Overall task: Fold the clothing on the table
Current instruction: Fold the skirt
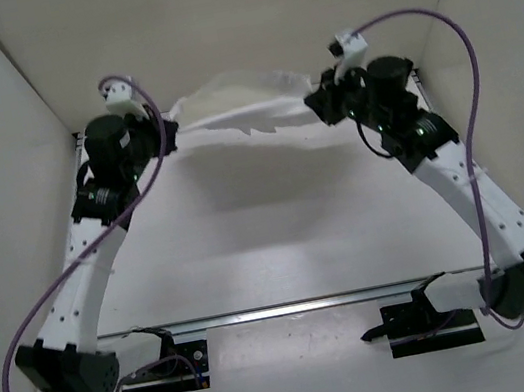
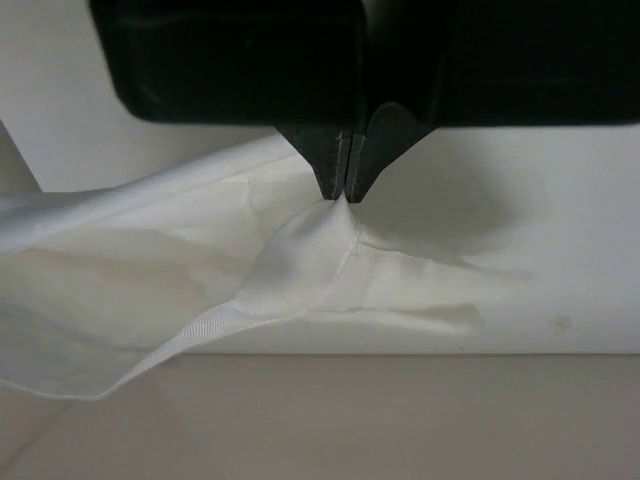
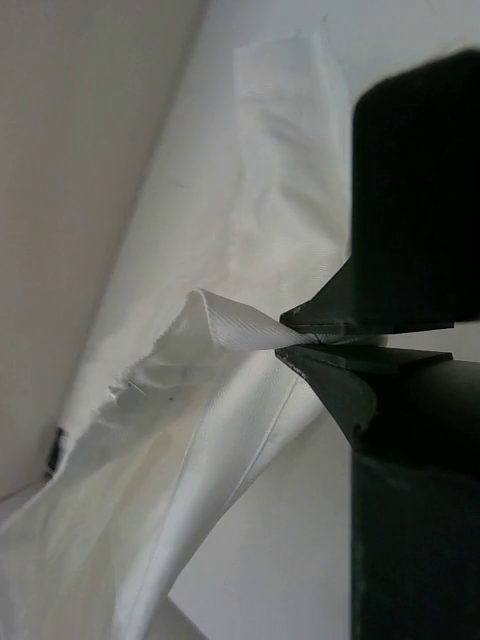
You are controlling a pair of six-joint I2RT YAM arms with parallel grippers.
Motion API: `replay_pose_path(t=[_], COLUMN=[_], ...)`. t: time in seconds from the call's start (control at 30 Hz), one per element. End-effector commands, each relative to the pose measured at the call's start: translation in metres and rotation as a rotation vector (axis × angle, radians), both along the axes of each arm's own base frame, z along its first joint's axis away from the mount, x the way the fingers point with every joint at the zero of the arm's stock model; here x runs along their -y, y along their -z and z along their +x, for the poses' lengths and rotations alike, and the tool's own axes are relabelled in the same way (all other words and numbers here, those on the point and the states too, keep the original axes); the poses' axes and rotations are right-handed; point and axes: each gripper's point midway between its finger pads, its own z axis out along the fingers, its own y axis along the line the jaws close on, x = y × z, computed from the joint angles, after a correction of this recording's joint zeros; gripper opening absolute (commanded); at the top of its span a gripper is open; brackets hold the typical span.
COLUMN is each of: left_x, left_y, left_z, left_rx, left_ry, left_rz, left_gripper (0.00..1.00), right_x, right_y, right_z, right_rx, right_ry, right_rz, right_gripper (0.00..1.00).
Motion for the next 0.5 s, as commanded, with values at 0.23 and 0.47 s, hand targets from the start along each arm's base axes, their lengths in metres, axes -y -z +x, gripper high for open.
replay_pose_path(t=[0.23,0.47], left_x=[0.010,0.005], left_y=[0.221,0.248], left_z=[-0.156,-0.188], left_rx=[-0.466,-0.573], left_ry=[0.185,0.217], left_rz=[-0.072,-0.045], left_gripper=[0.00,0.00], right_x=[0.045,0.050], right_y=[0.247,0.292], right_z=[-0.133,-0.164], right_rx=[-0.557,-0.699], right_ry=[0.046,0.040], right_rz=[0.059,0.110], right_gripper=[0.00,0.00])
